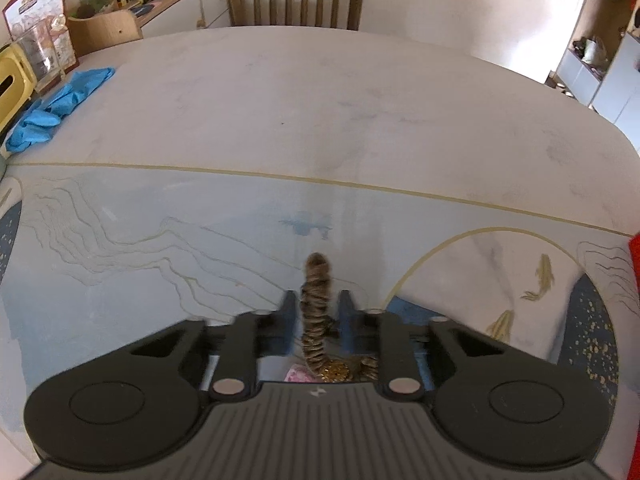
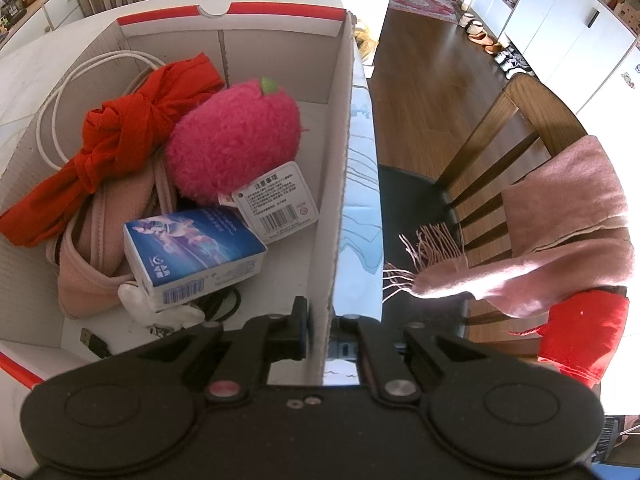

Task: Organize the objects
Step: 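Carry the brown fuzzy stick with the left gripper into the box and release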

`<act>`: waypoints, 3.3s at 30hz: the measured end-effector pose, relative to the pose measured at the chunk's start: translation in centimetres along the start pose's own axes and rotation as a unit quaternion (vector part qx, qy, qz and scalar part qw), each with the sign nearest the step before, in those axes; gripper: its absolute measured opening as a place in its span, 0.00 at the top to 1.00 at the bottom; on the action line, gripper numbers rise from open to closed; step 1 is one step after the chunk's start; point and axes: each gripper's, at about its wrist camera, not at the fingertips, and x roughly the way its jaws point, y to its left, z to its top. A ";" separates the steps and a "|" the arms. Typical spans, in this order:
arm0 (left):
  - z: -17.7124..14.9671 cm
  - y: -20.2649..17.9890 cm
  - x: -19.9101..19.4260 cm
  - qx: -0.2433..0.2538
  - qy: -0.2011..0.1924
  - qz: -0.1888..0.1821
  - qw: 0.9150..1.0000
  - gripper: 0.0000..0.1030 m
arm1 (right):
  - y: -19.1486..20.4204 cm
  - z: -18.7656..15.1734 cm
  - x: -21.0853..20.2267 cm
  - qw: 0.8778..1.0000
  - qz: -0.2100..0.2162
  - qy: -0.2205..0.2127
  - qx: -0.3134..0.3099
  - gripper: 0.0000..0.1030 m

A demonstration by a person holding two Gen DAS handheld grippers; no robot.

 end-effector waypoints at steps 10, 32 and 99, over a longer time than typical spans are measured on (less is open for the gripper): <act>-0.8 -2.1 -4.9 0.040 -0.042 -0.060 0.997 0.91 | -0.4 -0.1 -0.2 1.000 0.009 -0.008 0.002 0.96; -3.6 -15.5 -16.8 0.196 -0.071 -0.265 0.942 0.91 | -0.9 -0.2 -0.2 0.999 0.026 -0.019 -0.004 0.96; -7.0 -37.9 -9.6 0.398 -0.002 -0.246 0.884 0.70 | -1.5 -0.6 -0.8 0.998 0.047 -0.031 0.008 0.95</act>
